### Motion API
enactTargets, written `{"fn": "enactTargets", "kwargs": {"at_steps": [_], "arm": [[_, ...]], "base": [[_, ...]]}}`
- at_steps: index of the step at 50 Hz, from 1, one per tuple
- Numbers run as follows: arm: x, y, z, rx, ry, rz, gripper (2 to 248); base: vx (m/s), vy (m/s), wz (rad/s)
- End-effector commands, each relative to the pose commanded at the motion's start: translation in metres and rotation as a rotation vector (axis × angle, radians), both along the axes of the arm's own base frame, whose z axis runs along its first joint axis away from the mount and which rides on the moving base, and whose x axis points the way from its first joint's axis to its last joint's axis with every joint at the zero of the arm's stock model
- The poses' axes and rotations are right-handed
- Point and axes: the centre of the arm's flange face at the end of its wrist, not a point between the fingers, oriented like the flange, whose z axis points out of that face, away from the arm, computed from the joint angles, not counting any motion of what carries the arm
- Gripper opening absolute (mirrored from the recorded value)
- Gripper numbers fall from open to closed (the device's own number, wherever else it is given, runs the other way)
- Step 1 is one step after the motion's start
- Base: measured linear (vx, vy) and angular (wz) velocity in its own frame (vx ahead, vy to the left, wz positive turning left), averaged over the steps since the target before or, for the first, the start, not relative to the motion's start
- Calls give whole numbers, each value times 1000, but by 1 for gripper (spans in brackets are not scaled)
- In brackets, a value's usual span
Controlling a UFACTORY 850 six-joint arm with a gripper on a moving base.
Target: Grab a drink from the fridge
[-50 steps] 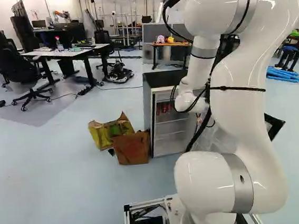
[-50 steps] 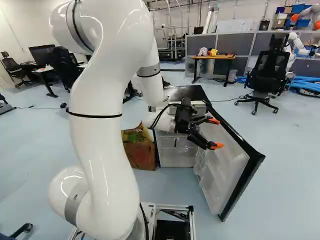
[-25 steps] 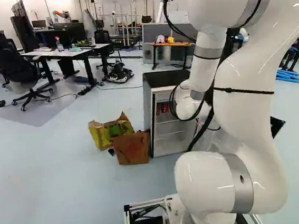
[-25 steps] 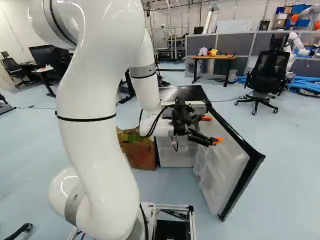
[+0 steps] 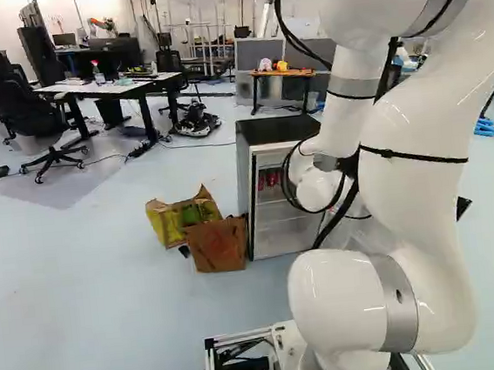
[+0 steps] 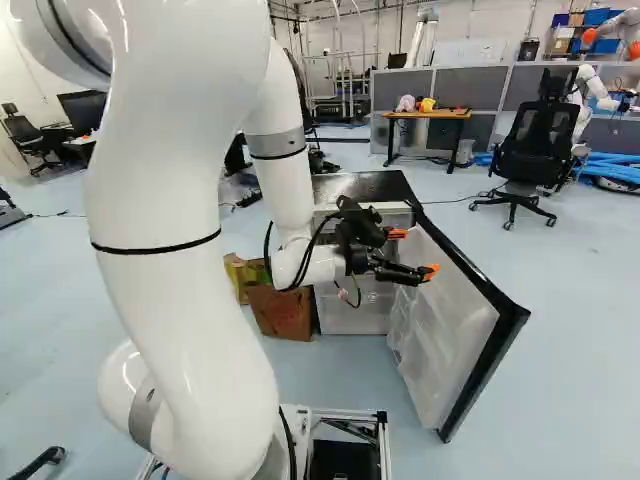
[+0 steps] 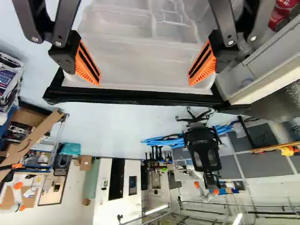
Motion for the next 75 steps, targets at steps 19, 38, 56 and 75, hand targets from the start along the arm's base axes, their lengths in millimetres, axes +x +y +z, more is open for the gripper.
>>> {"fn": "enactTargets", "kwargs": {"at_steps": [19, 38, 56, 75], "arm": [[-11, -3, -8, 3, 38, 143, 247], [-20, -7, -25, 28, 91, 277, 247], [-21, -5, -43, 59, 130, 424, 247], [-9, 8, -62, 93, 159, 624, 247]], "base": [[0, 0, 0], [0, 0, 0], [0, 0, 0], [0, 0, 0]]}}
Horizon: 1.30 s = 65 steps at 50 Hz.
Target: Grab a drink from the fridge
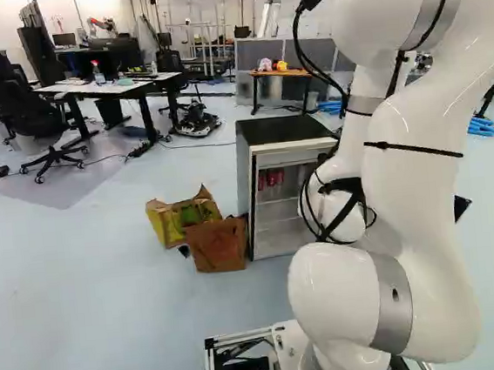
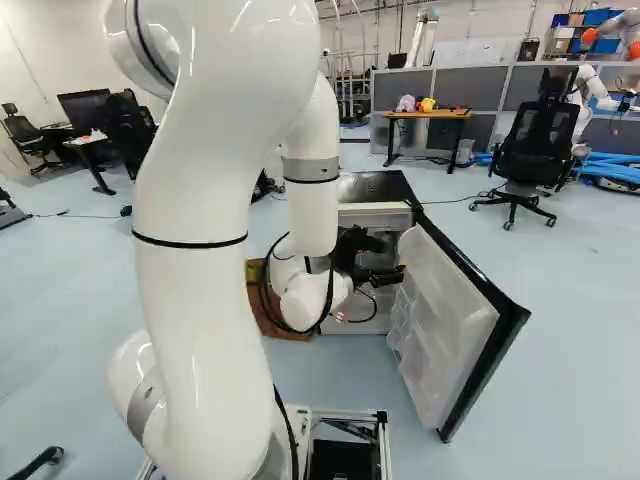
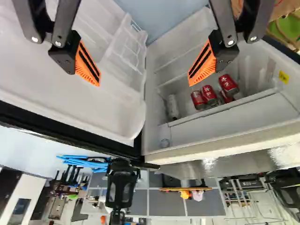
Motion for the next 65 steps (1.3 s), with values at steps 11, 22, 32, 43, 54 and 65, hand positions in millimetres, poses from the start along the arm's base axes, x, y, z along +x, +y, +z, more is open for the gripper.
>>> {"fn": "enactTargets", "kwargs": {"at_steps": [11, 22, 32, 43, 54, 65], "arm": [[6, 8, -11, 27, 16, 114, 247], [11, 17, -22, 55, 29, 229, 247], [14, 25, -33, 83, 40, 328, 247], [16, 25, -45, 99, 59, 337, 247], [17, 25, -57, 113, 79, 337, 247], [19, 24, -69, 127, 97, 336, 247]], "base": [[0, 0, 0], [0, 0, 0], [0, 0, 0], [0, 0, 0], [0, 0, 0], [0, 0, 0]]}}
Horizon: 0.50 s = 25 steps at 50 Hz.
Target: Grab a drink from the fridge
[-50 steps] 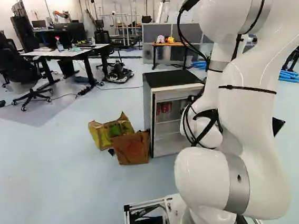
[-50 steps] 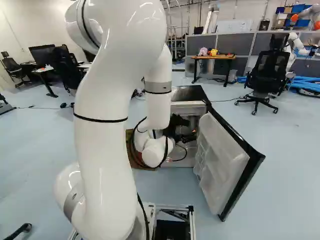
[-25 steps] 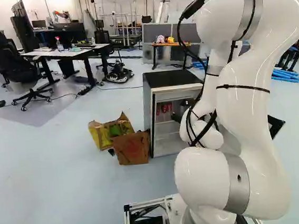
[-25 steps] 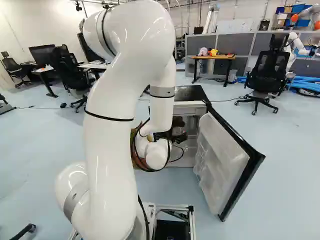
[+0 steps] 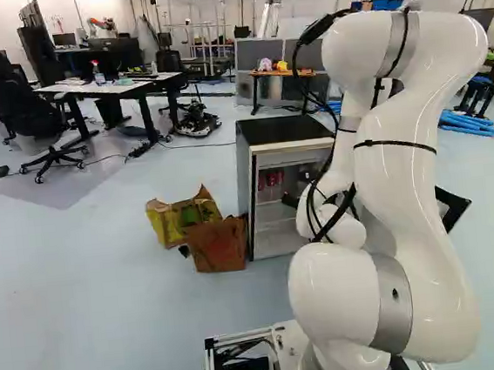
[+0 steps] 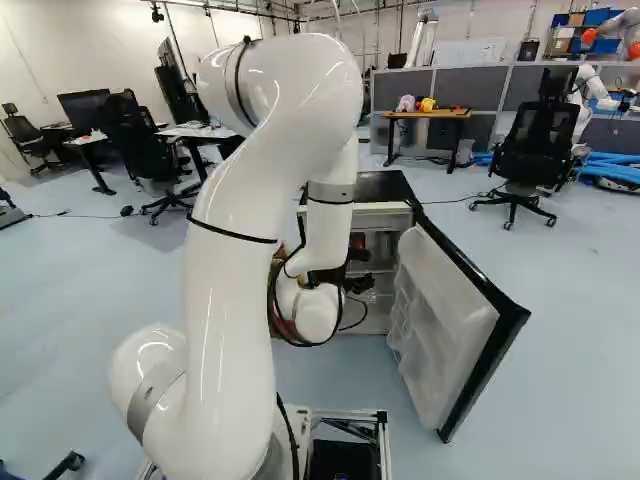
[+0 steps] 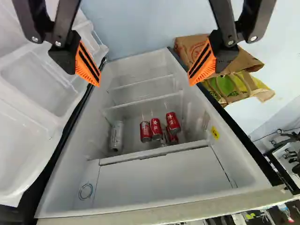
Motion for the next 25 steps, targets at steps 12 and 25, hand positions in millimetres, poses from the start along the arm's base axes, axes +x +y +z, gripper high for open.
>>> {"fn": "enactTargets", "kwargs": {"at_steps": [12, 25], "arm": [[4, -1, -14, 9, 18, 2, 247], [18, -4, -32, 13, 26, 14, 247]], "base": [[0, 0, 0], [0, 0, 0]]}}
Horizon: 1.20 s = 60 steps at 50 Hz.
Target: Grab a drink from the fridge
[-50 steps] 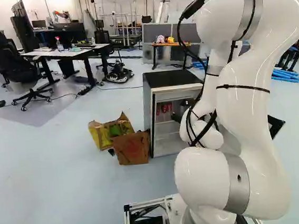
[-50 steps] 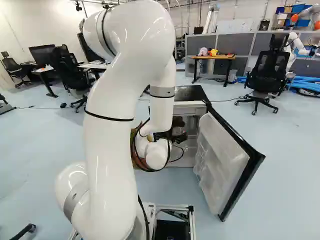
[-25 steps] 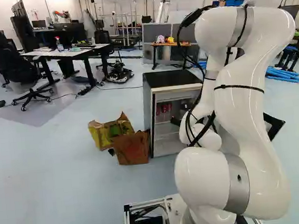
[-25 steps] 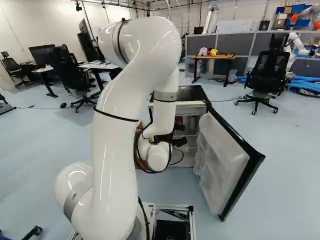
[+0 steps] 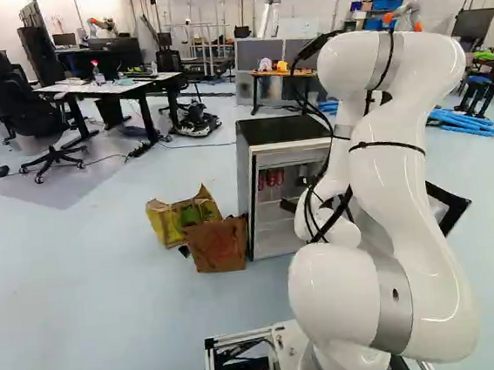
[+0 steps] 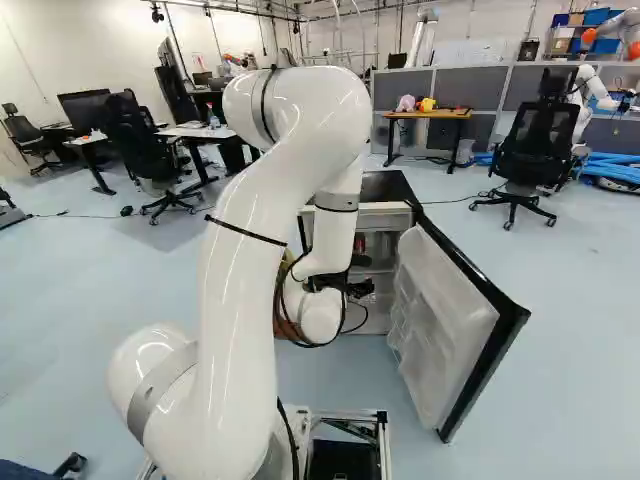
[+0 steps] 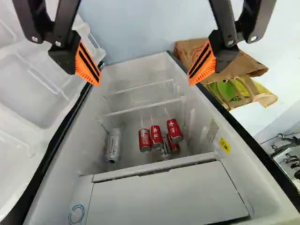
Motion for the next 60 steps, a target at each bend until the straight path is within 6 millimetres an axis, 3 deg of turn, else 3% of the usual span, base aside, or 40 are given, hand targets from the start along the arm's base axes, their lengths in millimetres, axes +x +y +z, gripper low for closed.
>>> {"fn": "enactTargets", "kwargs": {"at_steps": [60], "arm": [[80, -2, -83, 16, -142, 150, 247]], "base": [[0, 0, 0]]}}
